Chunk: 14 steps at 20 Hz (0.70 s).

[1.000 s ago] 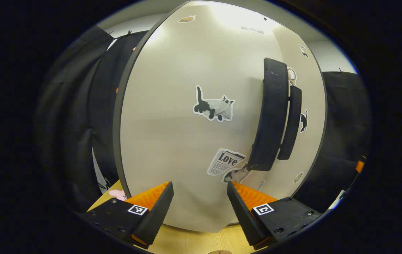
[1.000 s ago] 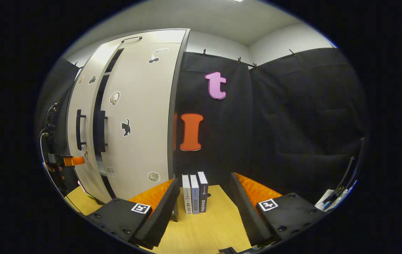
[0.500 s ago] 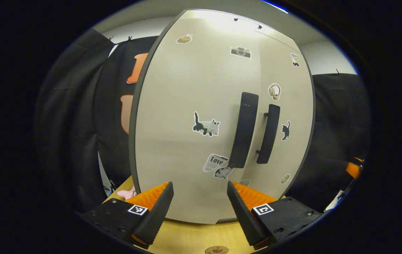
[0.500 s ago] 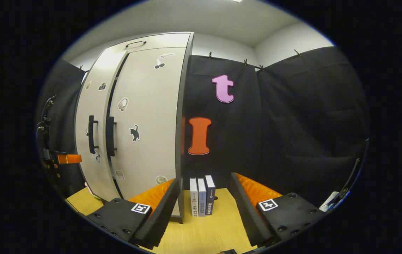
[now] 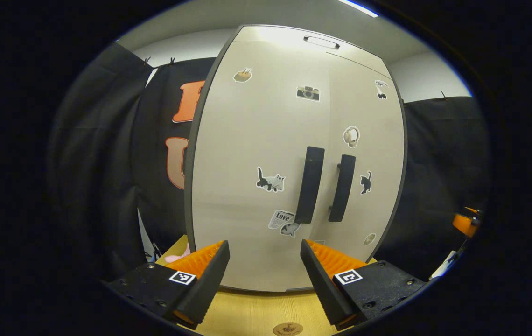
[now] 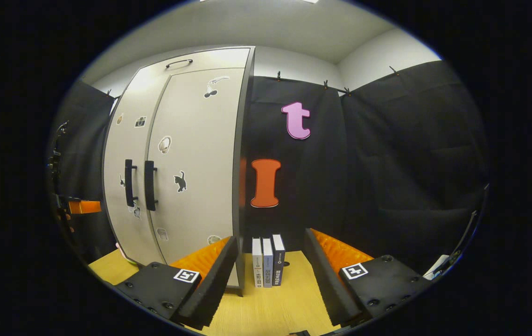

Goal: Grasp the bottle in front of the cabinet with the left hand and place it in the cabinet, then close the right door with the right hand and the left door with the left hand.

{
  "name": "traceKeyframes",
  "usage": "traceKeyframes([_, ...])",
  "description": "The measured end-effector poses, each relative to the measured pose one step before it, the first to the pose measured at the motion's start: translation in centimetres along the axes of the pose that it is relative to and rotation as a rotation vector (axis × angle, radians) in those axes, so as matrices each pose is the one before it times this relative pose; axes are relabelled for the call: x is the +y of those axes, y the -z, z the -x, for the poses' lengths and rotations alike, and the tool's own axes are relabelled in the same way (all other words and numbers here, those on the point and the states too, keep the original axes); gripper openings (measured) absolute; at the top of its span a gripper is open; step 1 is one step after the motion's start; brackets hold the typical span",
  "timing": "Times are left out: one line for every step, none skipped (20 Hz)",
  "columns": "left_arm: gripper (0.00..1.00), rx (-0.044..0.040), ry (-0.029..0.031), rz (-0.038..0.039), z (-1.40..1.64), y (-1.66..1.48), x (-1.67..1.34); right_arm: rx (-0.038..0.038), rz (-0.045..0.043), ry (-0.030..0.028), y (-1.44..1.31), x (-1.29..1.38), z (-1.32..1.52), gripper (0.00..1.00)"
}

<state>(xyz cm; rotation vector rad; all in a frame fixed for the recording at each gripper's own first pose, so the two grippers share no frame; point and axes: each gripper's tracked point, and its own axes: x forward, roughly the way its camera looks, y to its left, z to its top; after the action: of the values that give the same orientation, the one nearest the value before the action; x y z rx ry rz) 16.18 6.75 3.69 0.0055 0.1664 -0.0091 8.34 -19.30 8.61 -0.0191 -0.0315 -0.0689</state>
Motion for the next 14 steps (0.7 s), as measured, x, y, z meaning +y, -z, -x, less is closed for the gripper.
traceKeyframes([0.93,-0.00832,-0.00282,-0.00355,0.512,-0.481,0.002,-0.00232,0.0056,0.00024,-0.36,-0.382,0.276,0.95])
traceKeyframes([0.93,-0.00625,-0.00424,-0.00337,0.594,-0.442,-0.05,-0.00479,0.00386,-0.0001,-0.358,-0.295,0.227,0.95])
traceKeyframes([0.93,-0.00671,-0.00138,-0.00102,0.503,-0.425,-0.121,-0.00903,0.00089,-0.00093,-0.503,-0.25,0.137,0.95])
traceKeyframes([0.93,-0.01257,0.00452,-0.00001,0.554,-0.641,-0.285,-0.01077,0.00106,0.00031,-0.423,-0.37,0.229,0.95])
traceKeyframes([0.93,-0.01123,0.00507,-0.00149,0.528,-0.625,-0.333,-0.00791,0.00206,0.00258,-0.409,-0.525,0.31,0.95])
traceKeyframes([0.93,-0.00722,0.00338,-0.00224,0.724,-0.567,-0.278,-0.00351,-0.00096,0.00359,-0.252,-0.588,0.271,0.95])
traceKeyframes([0.93,-0.00633,0.00382,-0.00153,0.645,-0.48,-0.327,-0.0008,-0.00522,-0.00156,-0.154,-0.341,0.243,0.94])
traceKeyframes([0.93,-0.0082,0.008,-0.00285,0.864,-0.679,-0.522,-0.00128,-0.00763,-0.00416,-0.17,-0.295,0.287,0.94])
traceKeyframes([0.93,-0.00712,0.00647,-0.00432,0.571,-0.612,-0.441,-0.00015,-0.006,-0.00347,-0.14,-0.369,0.239,0.94])
traceKeyframes([0.93,-0.00555,0.00418,-0.00597,0.772,-0.526,-0.425,-0.00019,-0.0008,-0.00326,-0.07,-0.305,0.304,0.94])
traceKeyframes([0.93,-0.00532,0.00172,-0.00517,0.741,-0.469,-0.386,-0.00201,0.00287,-0.00326,-0.256,-0.317,0.271,0.94])
traceKeyframes([0.93,-0.0024,-0.00221,-0.00294,0.774,-0.228,-0.307,-0.00267,0.0062,-0.00444,-0.147,-0.297,0.265,0.94])
traceKeyframes([0.93,0.00033,0.00124,-0.00201,0.66,-0.16,-0.351,-0.00296,0.00709,-0.00398,-0.194,-0.206,0.192,0.94])
traceKeyframes([0.93,0.00106,0.00261,-0.00024,0.509,-0.106,-0.431,-0.00185,0.00634,-0.00211,-0.106,-0.327,0.22,0.94])
